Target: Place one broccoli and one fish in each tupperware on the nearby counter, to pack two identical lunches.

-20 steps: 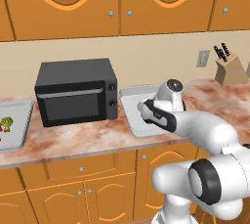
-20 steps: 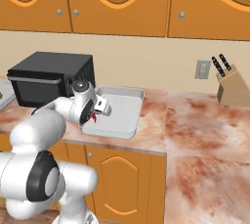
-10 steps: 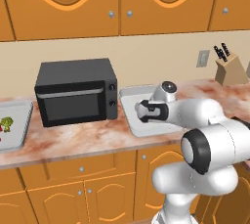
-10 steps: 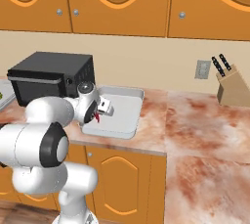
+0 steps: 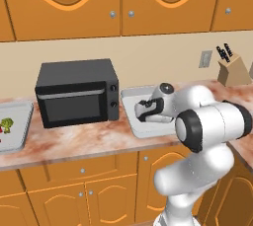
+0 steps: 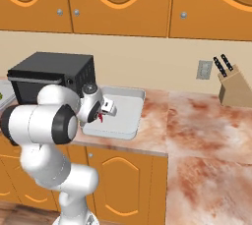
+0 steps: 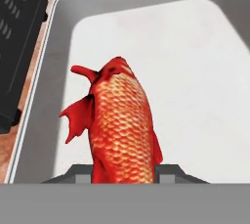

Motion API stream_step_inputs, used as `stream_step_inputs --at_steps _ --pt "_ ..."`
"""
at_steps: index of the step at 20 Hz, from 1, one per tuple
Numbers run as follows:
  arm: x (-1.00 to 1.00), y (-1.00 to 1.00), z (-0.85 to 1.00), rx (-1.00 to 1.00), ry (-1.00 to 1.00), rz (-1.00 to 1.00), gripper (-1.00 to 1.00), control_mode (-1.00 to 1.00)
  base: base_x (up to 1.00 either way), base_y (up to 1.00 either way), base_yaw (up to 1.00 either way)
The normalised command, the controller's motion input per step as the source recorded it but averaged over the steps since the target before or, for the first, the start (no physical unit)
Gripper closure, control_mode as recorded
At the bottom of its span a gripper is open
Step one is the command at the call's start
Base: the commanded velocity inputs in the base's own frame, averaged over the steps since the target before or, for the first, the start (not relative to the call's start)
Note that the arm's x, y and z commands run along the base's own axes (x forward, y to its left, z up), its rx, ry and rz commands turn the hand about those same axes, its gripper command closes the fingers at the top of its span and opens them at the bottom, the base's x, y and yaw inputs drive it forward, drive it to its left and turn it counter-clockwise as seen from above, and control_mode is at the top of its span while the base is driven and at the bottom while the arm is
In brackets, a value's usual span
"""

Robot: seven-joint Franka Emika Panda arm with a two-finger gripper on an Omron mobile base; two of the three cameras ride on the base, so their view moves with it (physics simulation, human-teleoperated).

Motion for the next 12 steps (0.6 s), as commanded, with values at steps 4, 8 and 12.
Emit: stream_step_inputs --at_steps 4,8,12 --pt "0.24 0.0 -0.1 0.0 0.0 0.0 -1.0 -1.0 0.0 0.0 0.0" --pt "0.34 0.0 -0.08 0.0 0.02 0.0 -1.0 -1.0 0.0 0.0 0.0" --pt "0.31 0.02 0.0 0.0 0.05 0.0 -1.0 -1.0 0.0 0.0 0.0"
